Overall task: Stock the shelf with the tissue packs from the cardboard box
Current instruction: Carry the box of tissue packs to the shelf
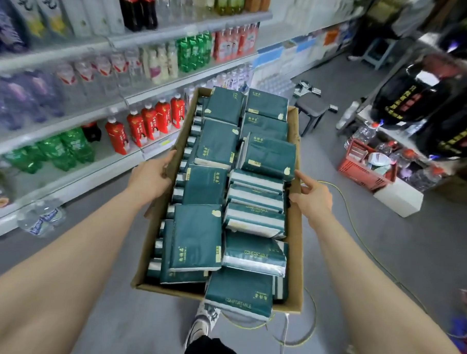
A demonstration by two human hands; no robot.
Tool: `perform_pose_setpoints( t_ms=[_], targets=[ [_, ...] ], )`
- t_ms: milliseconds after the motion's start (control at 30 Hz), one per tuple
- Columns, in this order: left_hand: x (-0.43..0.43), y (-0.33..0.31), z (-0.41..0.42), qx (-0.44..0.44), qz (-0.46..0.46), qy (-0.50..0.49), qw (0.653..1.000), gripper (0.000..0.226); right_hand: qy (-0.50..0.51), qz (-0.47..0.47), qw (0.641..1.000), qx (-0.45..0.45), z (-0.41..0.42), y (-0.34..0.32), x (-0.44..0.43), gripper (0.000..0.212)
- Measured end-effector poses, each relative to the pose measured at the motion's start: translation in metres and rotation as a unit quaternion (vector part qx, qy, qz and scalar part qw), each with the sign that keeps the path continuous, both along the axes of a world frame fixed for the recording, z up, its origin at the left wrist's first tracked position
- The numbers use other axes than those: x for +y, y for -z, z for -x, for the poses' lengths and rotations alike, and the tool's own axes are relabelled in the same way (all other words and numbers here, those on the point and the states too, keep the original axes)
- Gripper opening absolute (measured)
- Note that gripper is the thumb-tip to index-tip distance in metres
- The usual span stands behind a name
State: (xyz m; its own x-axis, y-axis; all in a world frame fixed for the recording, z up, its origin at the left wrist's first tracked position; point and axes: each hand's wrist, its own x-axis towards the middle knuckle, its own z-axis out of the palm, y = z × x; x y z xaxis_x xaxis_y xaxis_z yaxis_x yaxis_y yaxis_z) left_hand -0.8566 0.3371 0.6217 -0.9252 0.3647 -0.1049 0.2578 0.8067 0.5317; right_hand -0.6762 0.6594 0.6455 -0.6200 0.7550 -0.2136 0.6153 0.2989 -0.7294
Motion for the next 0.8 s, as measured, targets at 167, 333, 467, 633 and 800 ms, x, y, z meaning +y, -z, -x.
perform_pose_setpoints(
  t_ms=[167,333,467,633,800],
  targets=[
    [0.074,-0.007,0.080,0.007,0.006,0.007,1.000,0.075,-0.008,-0.001,1.000,-0.003,0.080,-0.005,0.074,0.071],
    [0.140,-0.010,0.166,0.022,0.011,0.023,0.999,0.076,0.008,-0.006,1.000,-0.005,0.162,-0.008,0.138,0.070],
    [0.199,-0.004,0.247,0.025,-0.004,0.046,0.999,0.076,0.029,0.001,1.000,-0.001,0.231,0.001,0.190,0.071],
    [0.279,-0.001,0.353,0.028,0.003,0.084,0.996,0.076,0.061,0.005,0.998,-0.003,0.310,-0.003,0.254,0.069],
    [0.365,-0.004,0.440,0.025,0.008,0.115,0.993,0.075,0.086,-0.009,0.996,-0.009,0.376,-0.009,0.323,0.071]
  ],
)
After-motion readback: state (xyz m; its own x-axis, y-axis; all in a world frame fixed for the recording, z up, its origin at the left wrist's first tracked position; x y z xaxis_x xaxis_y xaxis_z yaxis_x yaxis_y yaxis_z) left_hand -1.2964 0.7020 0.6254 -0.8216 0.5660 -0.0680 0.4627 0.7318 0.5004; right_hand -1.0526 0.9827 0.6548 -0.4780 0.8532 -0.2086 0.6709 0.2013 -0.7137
